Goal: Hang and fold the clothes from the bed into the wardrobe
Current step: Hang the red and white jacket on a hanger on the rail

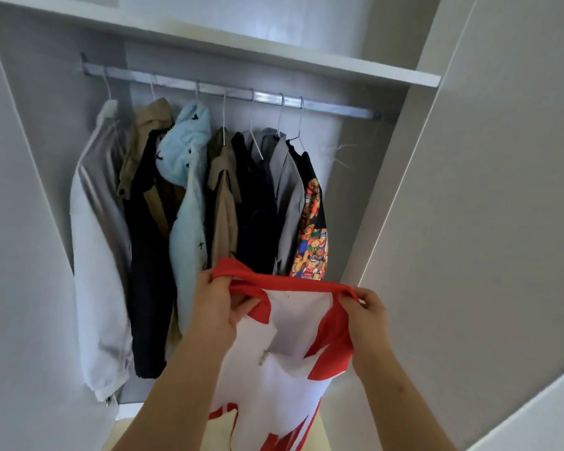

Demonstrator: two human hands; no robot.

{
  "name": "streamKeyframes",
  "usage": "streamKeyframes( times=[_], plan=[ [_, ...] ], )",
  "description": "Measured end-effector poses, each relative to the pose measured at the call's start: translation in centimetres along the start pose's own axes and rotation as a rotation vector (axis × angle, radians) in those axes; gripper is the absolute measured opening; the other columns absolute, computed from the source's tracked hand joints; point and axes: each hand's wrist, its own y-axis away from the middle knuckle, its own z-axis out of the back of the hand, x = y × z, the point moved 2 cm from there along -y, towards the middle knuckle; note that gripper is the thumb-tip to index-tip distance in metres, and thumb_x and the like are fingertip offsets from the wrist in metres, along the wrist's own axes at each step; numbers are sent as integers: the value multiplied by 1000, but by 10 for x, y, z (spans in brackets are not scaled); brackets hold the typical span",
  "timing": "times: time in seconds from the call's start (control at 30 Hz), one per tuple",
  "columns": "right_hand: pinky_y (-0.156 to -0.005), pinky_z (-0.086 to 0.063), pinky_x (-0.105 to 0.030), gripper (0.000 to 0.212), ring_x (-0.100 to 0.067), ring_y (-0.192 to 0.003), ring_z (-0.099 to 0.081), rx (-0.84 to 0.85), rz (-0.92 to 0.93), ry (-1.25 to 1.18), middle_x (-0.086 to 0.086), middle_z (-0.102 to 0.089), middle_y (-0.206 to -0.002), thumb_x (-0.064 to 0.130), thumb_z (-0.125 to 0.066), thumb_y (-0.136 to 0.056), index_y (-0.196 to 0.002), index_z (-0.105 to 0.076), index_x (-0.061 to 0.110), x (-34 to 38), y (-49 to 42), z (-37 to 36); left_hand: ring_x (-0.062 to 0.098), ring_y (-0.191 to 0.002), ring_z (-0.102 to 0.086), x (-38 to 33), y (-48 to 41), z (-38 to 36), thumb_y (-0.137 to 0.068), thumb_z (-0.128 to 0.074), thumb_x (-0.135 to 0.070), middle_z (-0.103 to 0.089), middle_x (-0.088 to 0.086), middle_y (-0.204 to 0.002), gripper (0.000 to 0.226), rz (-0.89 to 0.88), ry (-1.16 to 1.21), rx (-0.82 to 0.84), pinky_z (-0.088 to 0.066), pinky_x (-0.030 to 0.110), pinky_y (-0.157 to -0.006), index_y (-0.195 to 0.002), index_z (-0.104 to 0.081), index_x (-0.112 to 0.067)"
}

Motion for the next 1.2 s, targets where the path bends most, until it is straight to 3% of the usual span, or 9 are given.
streamKeyframes(
  times=[0.27,0.47,0.57,0.73,0.87,0.93,1.0,1.1,1.2],
  plan=[
    [-69,-53,-33,16,-28,-76,-62,119,7,-30,-13,-67,-86,6,-60,-84,-78,-64,19,23,-52,-45,17,-60,-64,-48,-49,-52,-94,-49,-10,-61,8,-69,10,-78,57,104,-55,31,-47,-87,-53,-16],
    [-66,-51,-26,26,-15,-72,-62,332,102,-96,-3,-68,-75,18,-59,-88,-66,-71,24,40,-98,-84,14,-53,-62,-64,-88,-93,-87,-47,3,-57,5,-57,18,-119,34,170,-55,30,-48,-82,-52,-14],
    [-72,-47,-31,27,-15,-74,-59,295,191,-73,0,-65,-72,12,-60,-87,-63,-69,22,59,-144,-101,10,-44,-60,-73,-118,-115,-87,-46,3,-55,5,-55,17,-155,44,174,-55,28,-48,-83,-51,-13],
    [-61,-42,-21,21,-7,-65,-55,172,309,34,8,-61,-67,10,-58,-86,-69,-63,20,94,-245,-113,9,-43,-61,-91,-173,-169,-88,-48,0,-58,4,-55,15,-209,109,213,-54,27,-46,-83,-54,-13],
    [-55,-38,-21,16,-12,-66,-51,52,354,143,7,-57,-69,11,-55,-88,-74,-61,18,118,-325,-117,11,-46,-64,-97,-210,-217,-89,-48,0,-62,2,-49,15,-228,134,271,-54,28,-46,-83,-55,-12],
    [-61,-41,-24,10,-19,-74,-54,15,370,232,1,-60,-77,12,-54,-89,-91,-64,12,131,-361,-118,13,-48,-65,-97,-229,-232,-89,-50,-1,-63,3,-51,13,-216,152,277,-54,28,-47,-83,-55,-11],
    [-80,-46,-33,21,-30,-95,-57,-17,379,339,-11,-64,-99,13,-53,-89,-106,-63,7,144,-394,-120,13,-48,-65,-95,-245,-239,-88,-50,-1,-62,5,-55,12,-206,172,263,-54,28,-47,-83,-55,-11],
    [-99,-39,-43,29,-38,-116,-47,-34,365,526,-20,-54,-124,16,-50,-91,-117,-58,9,156,-430,-129,13,-48,-65,-95,-263,-244,-88,-49,-1,-61,6,-57,10,-205,154,252,-53,27,-46,-93,-55,-7],
    [-104,-29,-41,37,-37,-126,-35,-18,344,831,-19,-41,-137,22,-48,-92,-128,-51,14,159,-451,-140,13,-44,-63,-96,-275,-248,-89,-48,-1,-60,6,-56,9,-175,142,223,-53,26,-44,-94,-55,-6]
  ],
)
